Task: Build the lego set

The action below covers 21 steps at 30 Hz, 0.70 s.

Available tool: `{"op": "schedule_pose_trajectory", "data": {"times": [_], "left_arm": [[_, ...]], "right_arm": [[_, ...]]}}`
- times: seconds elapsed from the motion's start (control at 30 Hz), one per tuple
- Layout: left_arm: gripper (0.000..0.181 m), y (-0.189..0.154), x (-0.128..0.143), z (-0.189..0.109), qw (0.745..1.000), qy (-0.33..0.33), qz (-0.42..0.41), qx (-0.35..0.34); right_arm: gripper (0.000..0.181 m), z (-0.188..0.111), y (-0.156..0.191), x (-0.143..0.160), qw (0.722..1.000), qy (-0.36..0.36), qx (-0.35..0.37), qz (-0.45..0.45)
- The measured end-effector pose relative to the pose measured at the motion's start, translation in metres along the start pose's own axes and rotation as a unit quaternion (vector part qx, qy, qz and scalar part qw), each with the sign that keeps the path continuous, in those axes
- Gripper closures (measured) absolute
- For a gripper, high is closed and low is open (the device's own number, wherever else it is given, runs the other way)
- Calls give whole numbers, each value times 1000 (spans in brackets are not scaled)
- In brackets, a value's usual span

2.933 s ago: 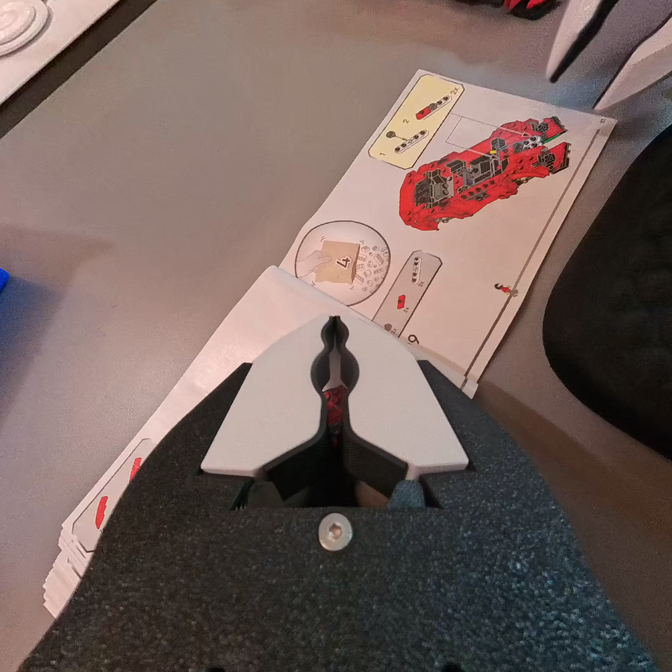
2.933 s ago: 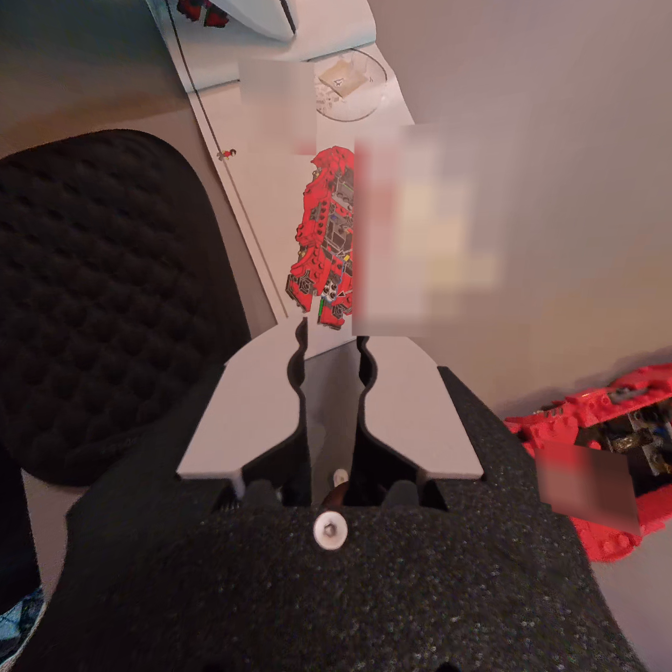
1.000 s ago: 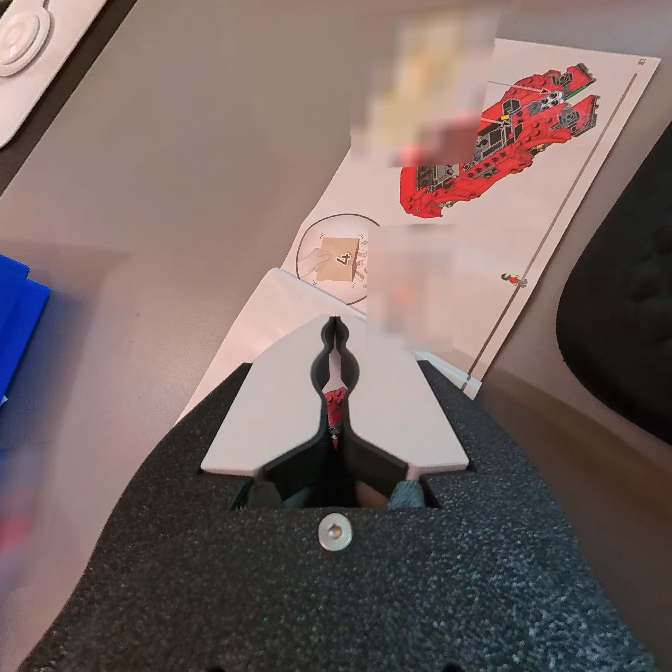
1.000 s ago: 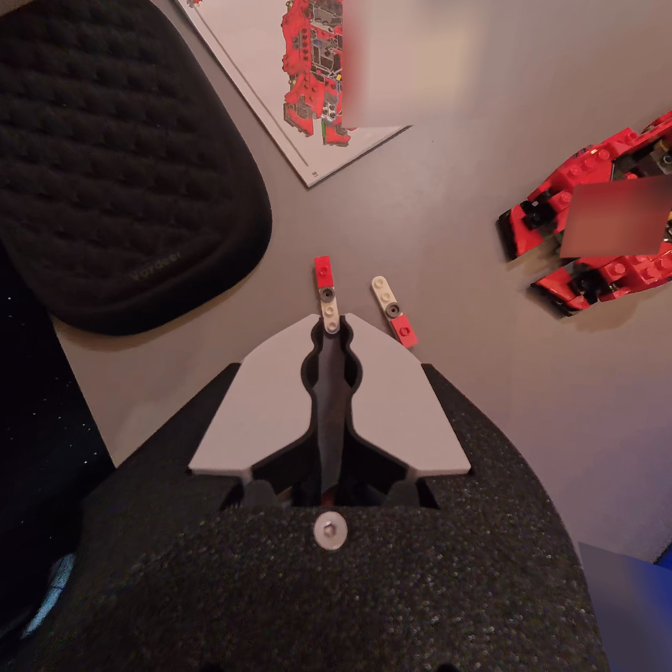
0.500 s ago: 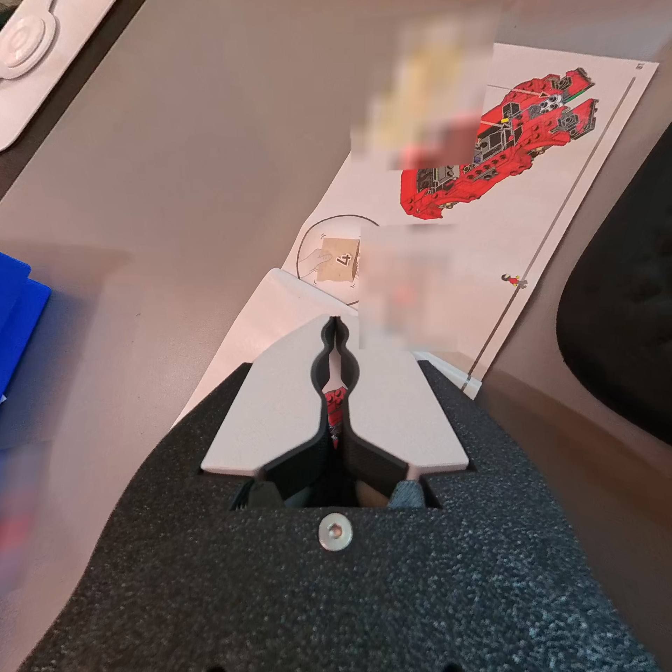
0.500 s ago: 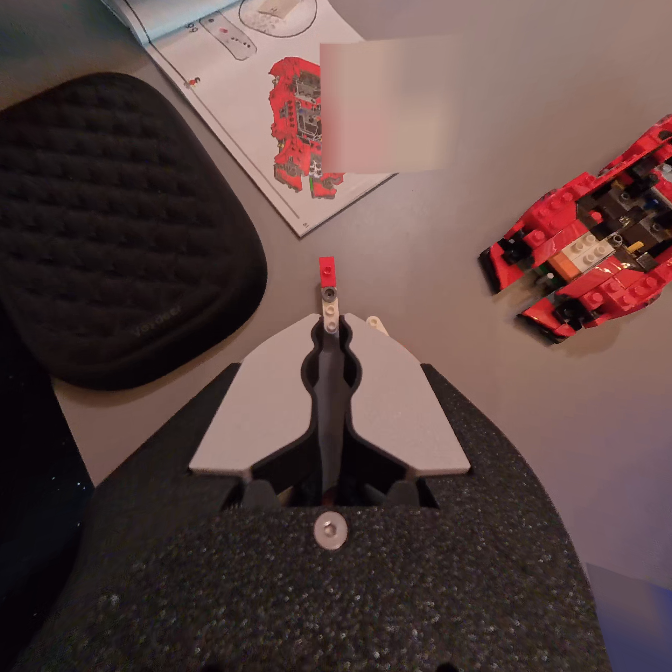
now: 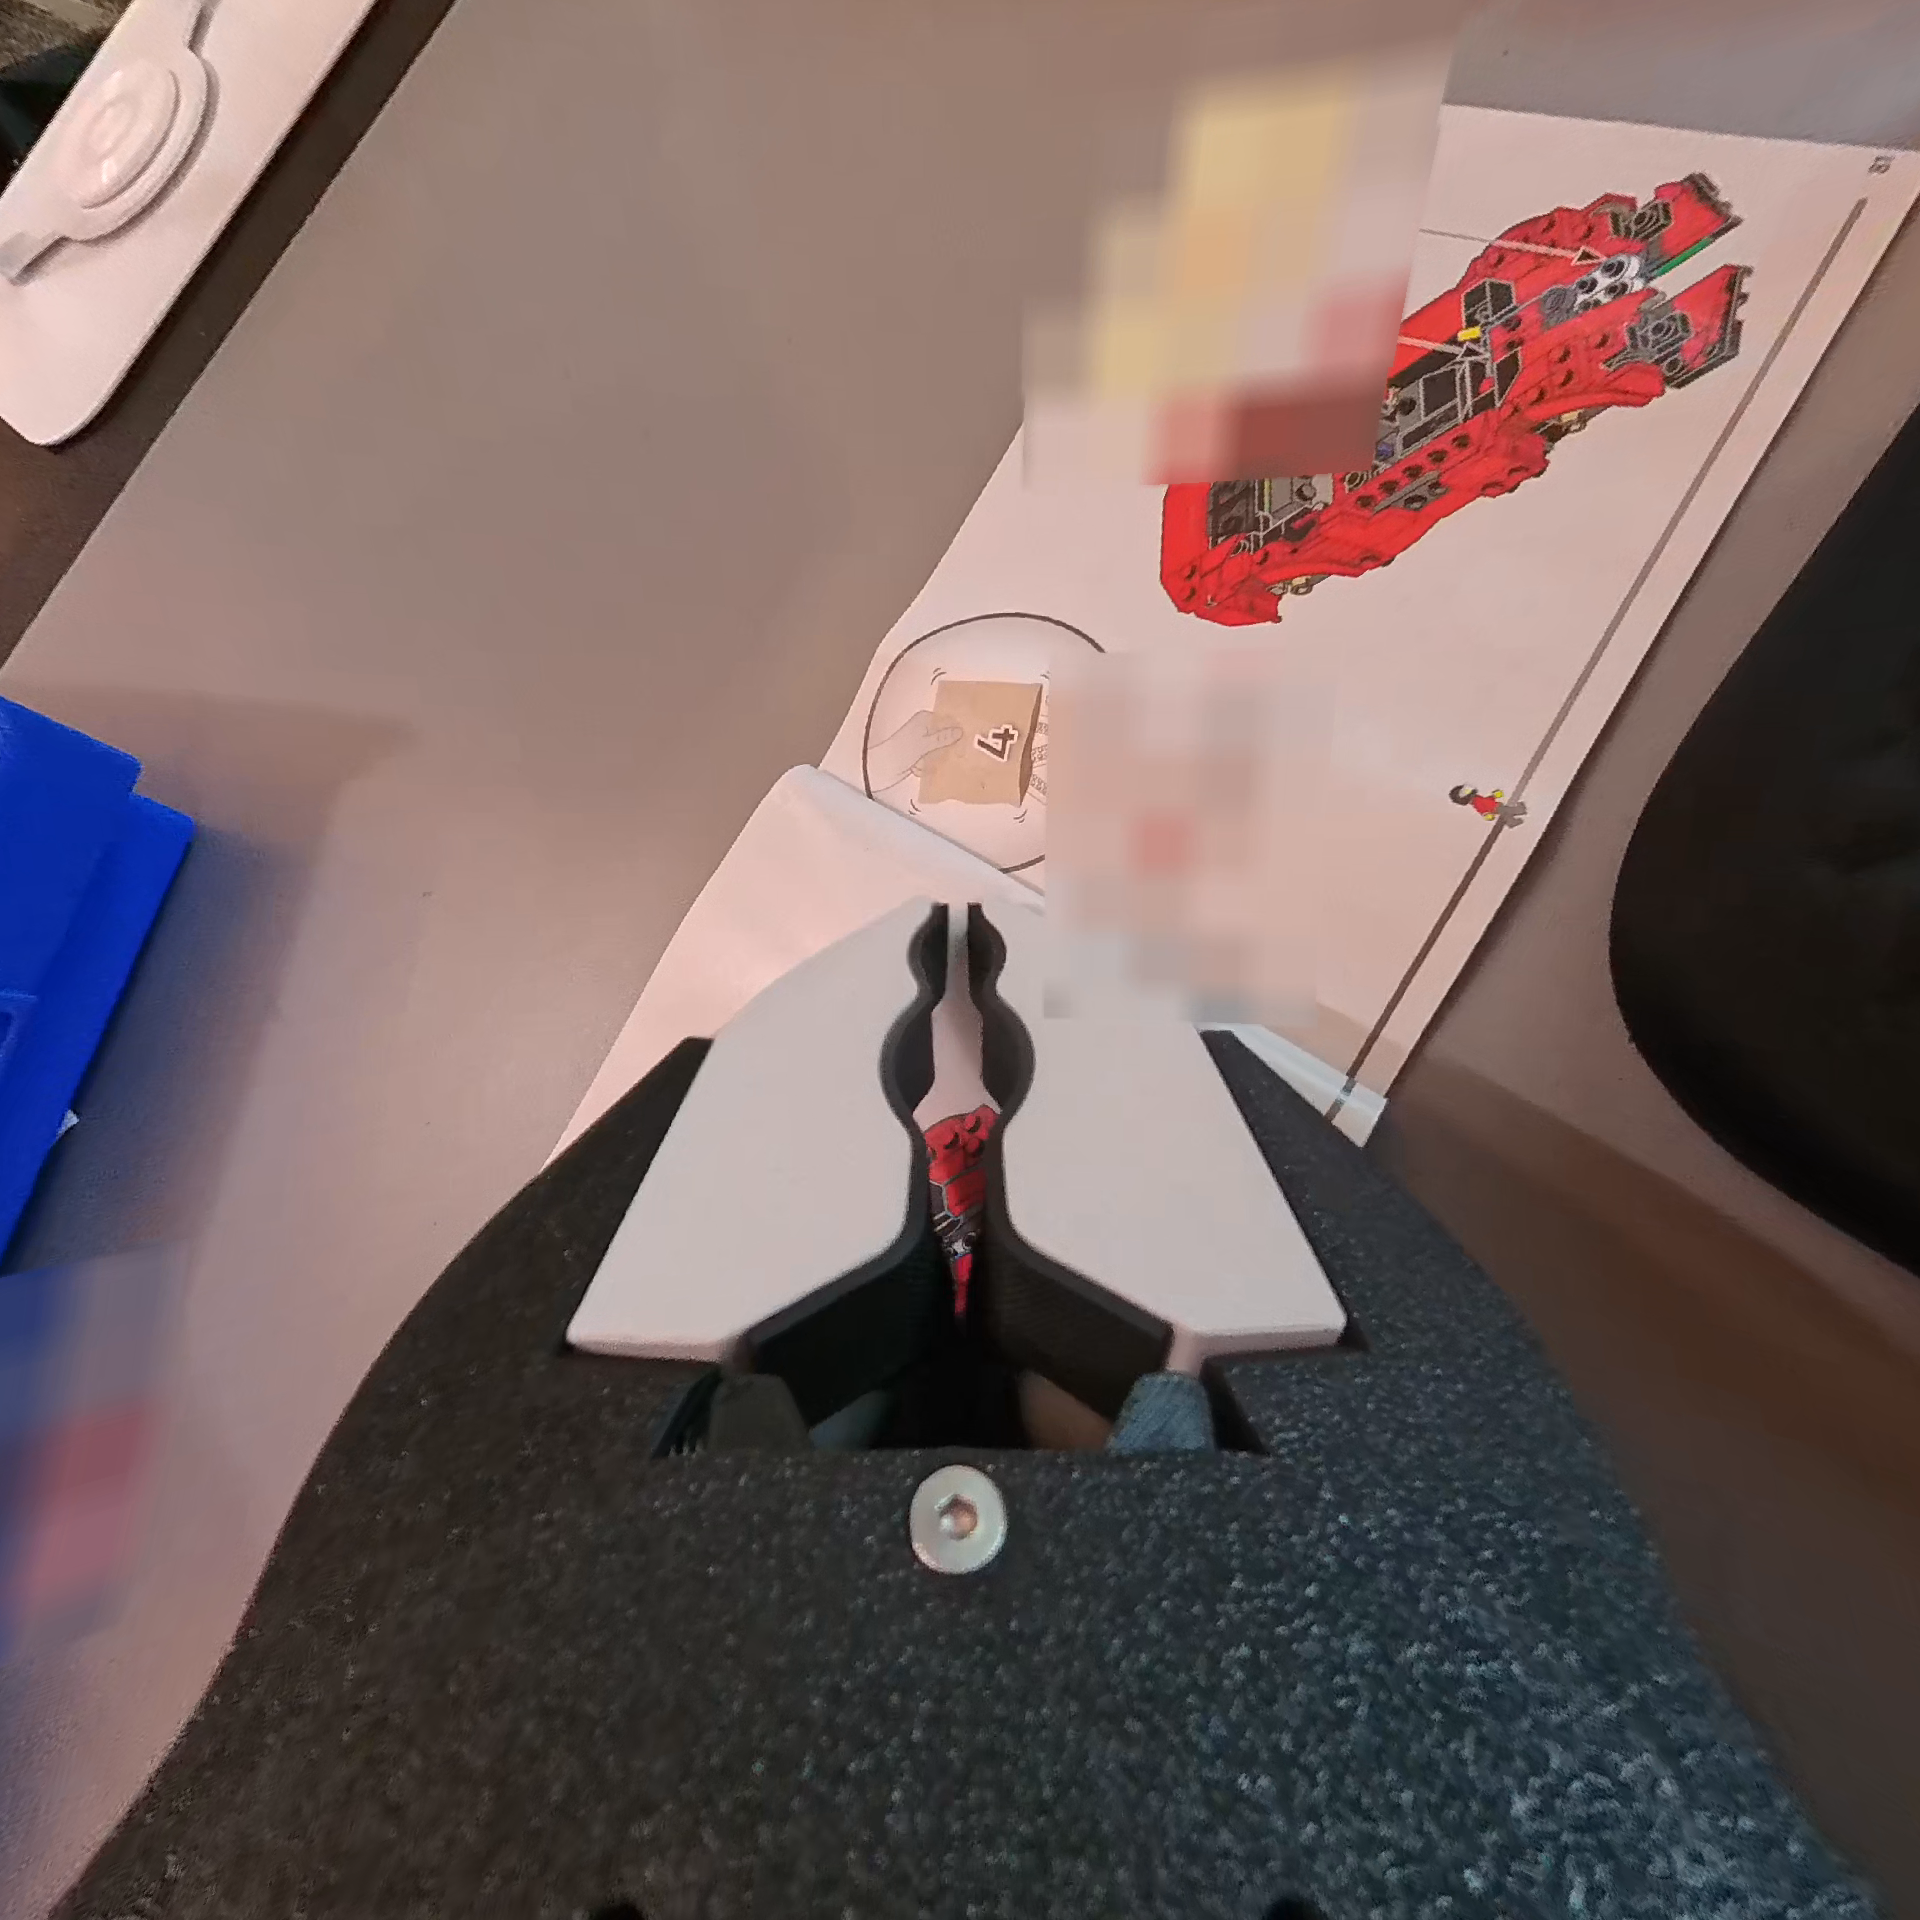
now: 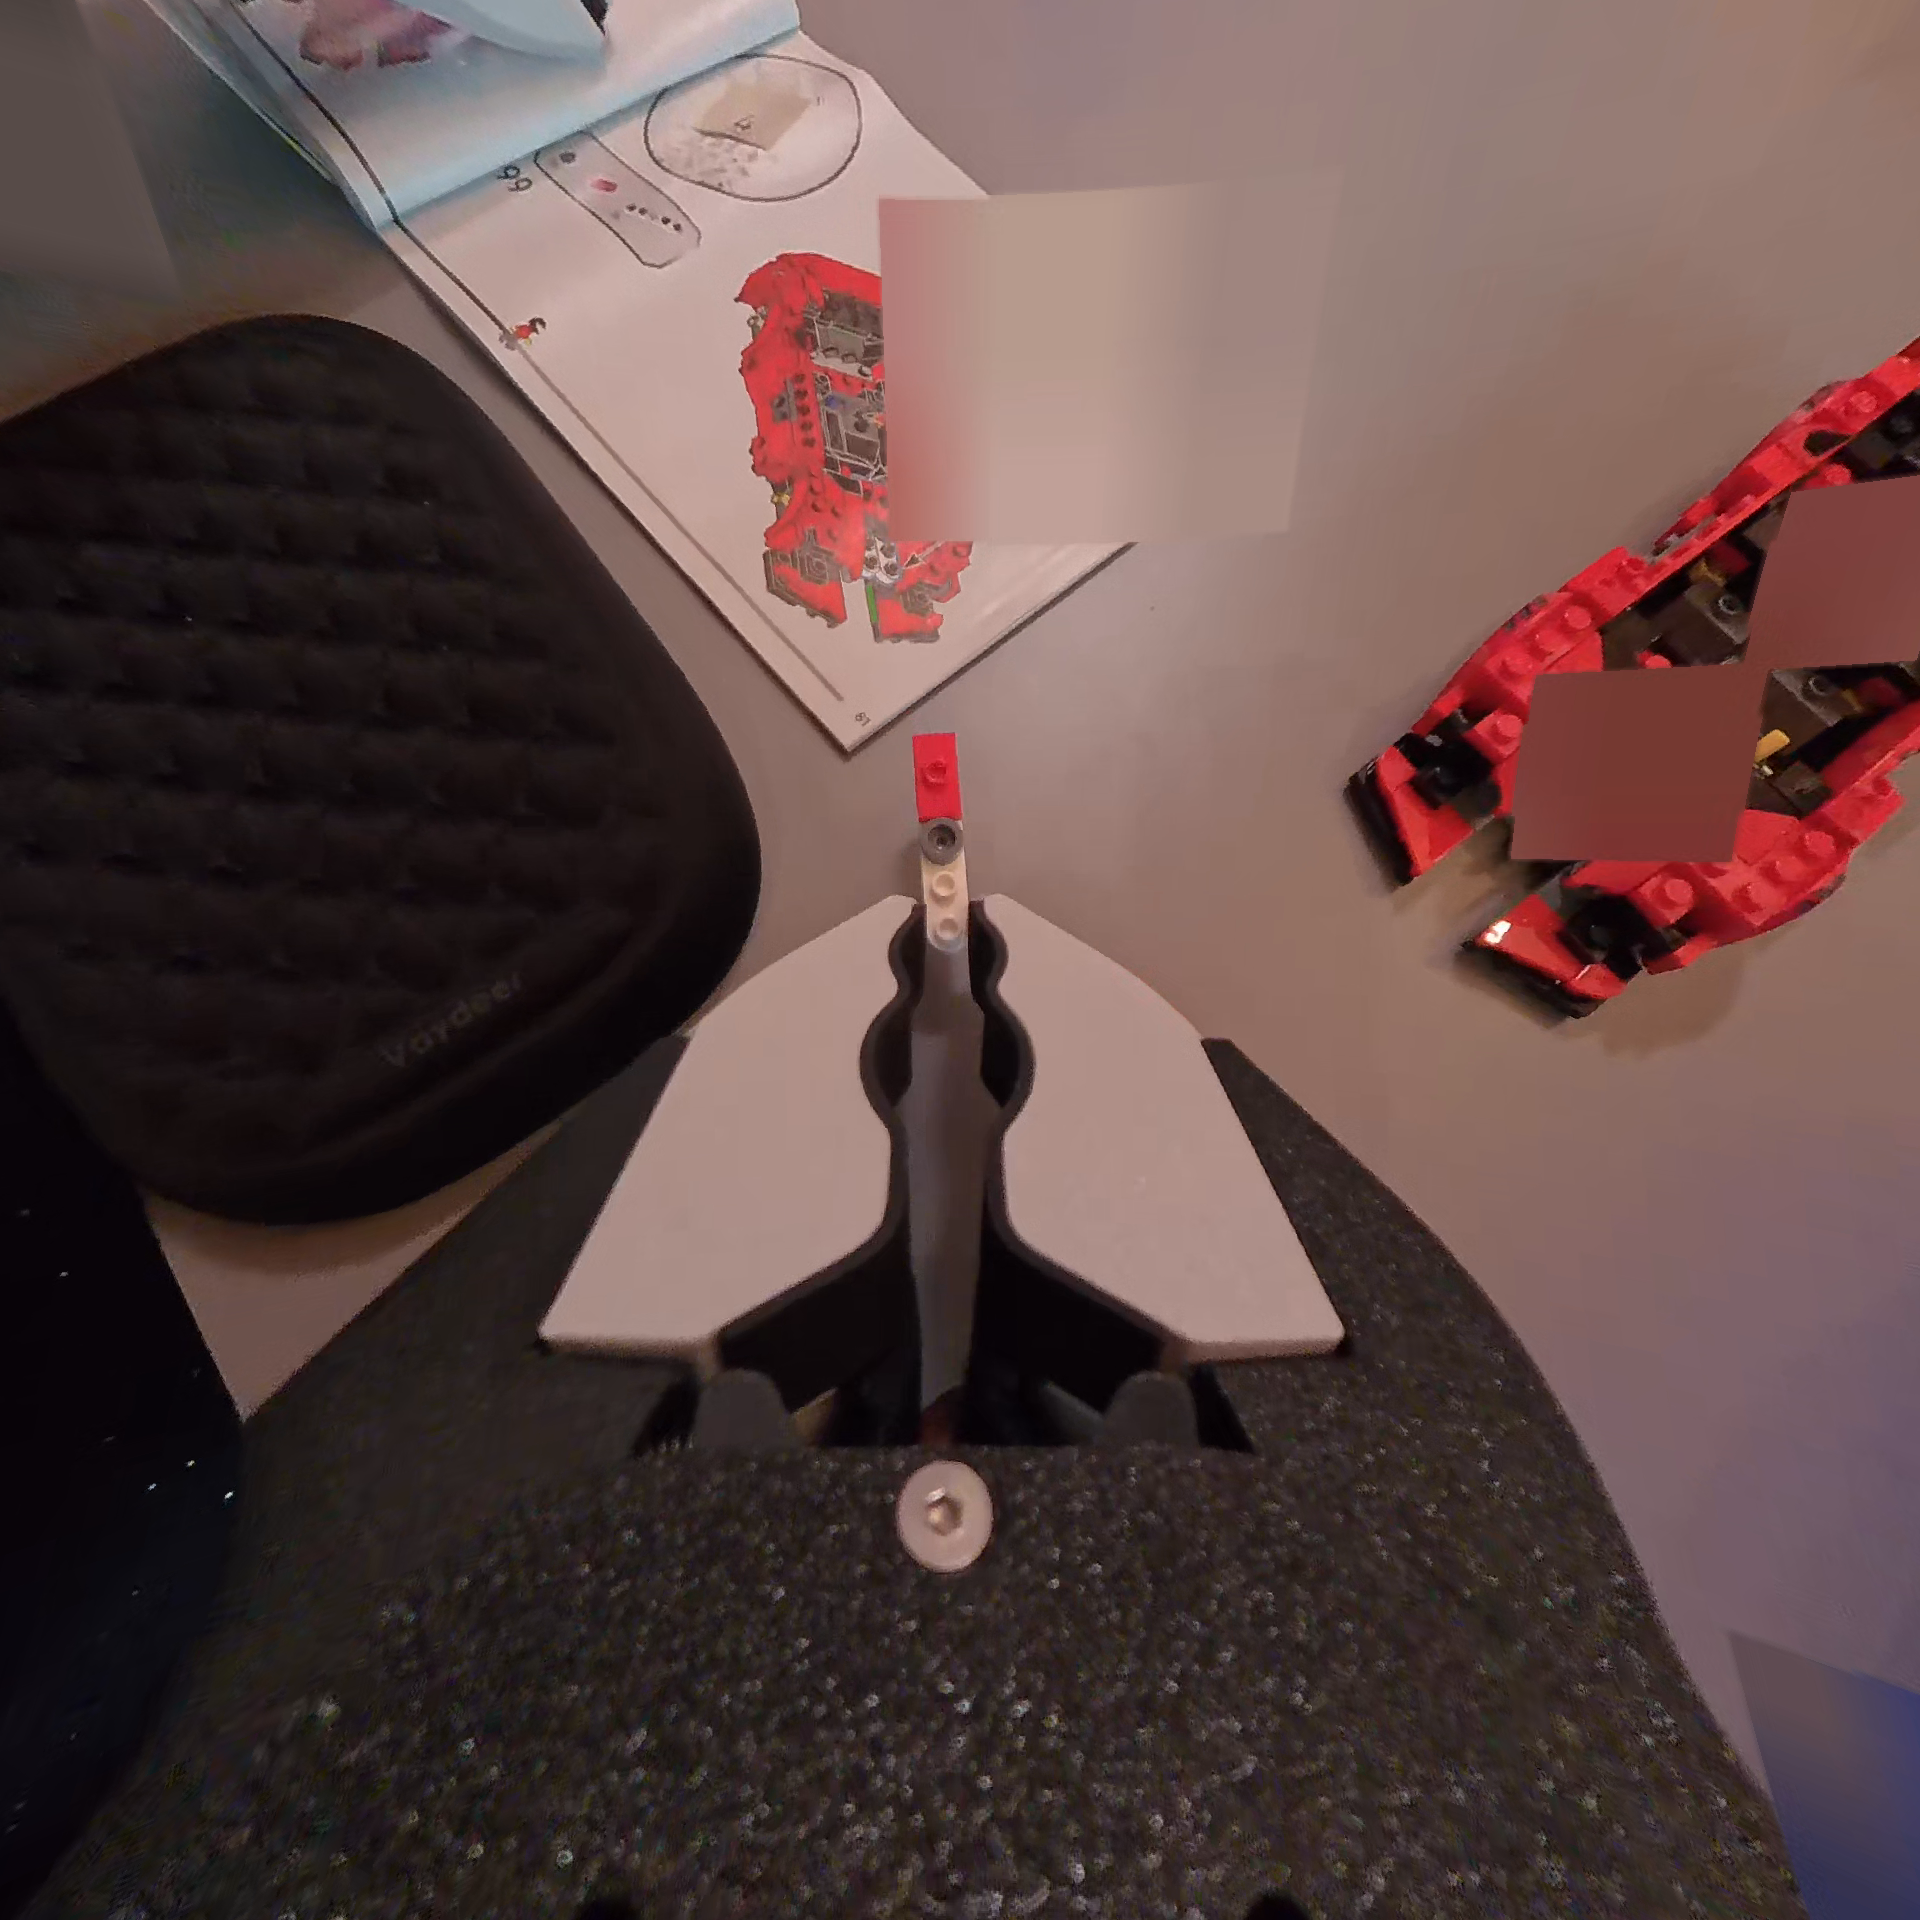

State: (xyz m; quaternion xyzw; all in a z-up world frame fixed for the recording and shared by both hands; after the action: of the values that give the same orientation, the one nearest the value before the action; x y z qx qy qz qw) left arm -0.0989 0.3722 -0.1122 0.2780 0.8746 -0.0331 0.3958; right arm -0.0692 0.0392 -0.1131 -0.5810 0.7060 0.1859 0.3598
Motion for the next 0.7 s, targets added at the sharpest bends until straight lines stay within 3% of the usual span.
{"op": "schedule_pose_trajectory", "data": {"times": [0.37, 0.7], "left_arm": [[163, 2, 0, -5, 1000, -12, -23, -4], [156, 3, -22, -18, 994, -50, -27, 91]], "right_arm": [[173, -3, 6, 9, 999, 45, 16, 10], [173, -12, -4, 9, 995, -14, 50, 88]]}}
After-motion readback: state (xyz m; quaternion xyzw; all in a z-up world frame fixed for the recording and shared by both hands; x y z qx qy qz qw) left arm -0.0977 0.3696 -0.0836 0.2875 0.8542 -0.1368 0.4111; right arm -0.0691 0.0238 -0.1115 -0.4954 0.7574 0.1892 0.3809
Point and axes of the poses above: each gripper's, where its closed fingertips meet, z out along the fingers, x out of its underside, y = z × x across the jaws, the point moved 10 cm from there along -z, back along the fingers, and after that the axes turned 11 degrees about -z, right-handed, at the moved point
